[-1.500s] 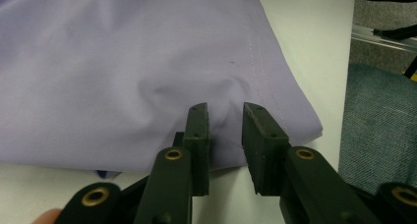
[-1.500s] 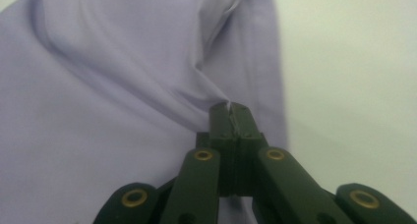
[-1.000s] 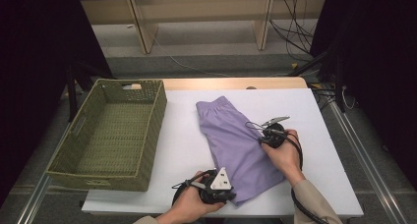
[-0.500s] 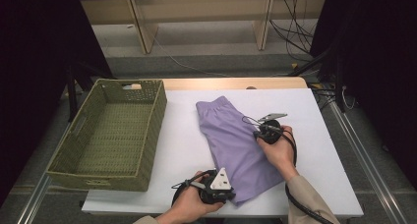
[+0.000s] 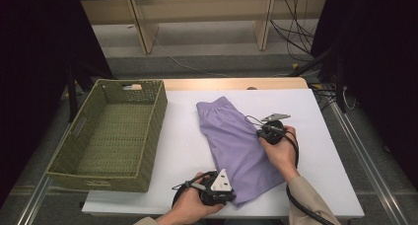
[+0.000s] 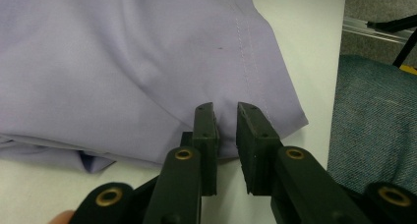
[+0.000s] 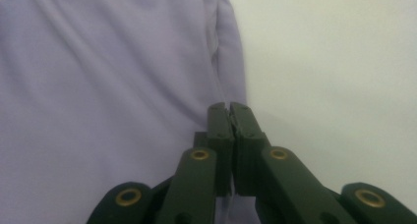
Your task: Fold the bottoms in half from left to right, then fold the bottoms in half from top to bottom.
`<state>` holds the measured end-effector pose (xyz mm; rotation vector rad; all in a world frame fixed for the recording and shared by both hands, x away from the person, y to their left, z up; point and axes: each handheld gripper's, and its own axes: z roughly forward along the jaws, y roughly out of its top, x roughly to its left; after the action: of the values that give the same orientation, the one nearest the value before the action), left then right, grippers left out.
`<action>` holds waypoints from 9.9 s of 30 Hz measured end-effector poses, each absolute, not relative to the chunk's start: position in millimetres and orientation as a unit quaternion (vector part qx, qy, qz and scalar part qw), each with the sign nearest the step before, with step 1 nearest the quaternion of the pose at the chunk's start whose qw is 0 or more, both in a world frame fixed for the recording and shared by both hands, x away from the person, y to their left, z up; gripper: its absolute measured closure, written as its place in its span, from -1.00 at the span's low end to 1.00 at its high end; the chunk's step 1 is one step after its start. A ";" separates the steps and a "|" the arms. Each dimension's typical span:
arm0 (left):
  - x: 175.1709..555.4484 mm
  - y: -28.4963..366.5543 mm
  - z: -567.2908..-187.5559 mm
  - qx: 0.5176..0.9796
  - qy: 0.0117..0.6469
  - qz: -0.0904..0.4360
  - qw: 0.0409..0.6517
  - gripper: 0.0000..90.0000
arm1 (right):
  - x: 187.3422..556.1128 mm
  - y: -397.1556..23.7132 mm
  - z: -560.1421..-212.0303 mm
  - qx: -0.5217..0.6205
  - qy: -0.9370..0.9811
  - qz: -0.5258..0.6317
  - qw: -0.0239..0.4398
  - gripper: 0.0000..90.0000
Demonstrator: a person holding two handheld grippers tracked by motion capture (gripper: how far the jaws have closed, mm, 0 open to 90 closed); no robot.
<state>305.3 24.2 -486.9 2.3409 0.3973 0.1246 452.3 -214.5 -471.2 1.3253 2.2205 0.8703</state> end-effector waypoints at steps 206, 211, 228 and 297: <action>308.0 101.8 -470.8 0.917 0.207 0.014 0.340 0.94 | 283.3 -217.6 -463.6 0.467 0.851 0.242 0.000 0.94; 307.9 104.4 -466.9 0.906 0.229 0.013 0.355 0.64 | 283.2 -223.7 -458.1 0.475 0.840 0.262 0.018 0.68; 312.6 93.2 -481.3 0.888 0.309 0.014 0.340 0.59 | 316.4 -218.5 -472.2 0.494 0.817 0.293 0.055 0.48; 288.3 102.3 -471.3 0.906 0.273 -0.027 0.321 0.94 | 290.6 -212.0 -467.9 0.470 0.844 0.258 -0.019 0.98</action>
<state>288.3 102.3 -471.3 2.3805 0.7184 -0.0720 290.6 -212.0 -467.9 1.4939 2.6845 0.8194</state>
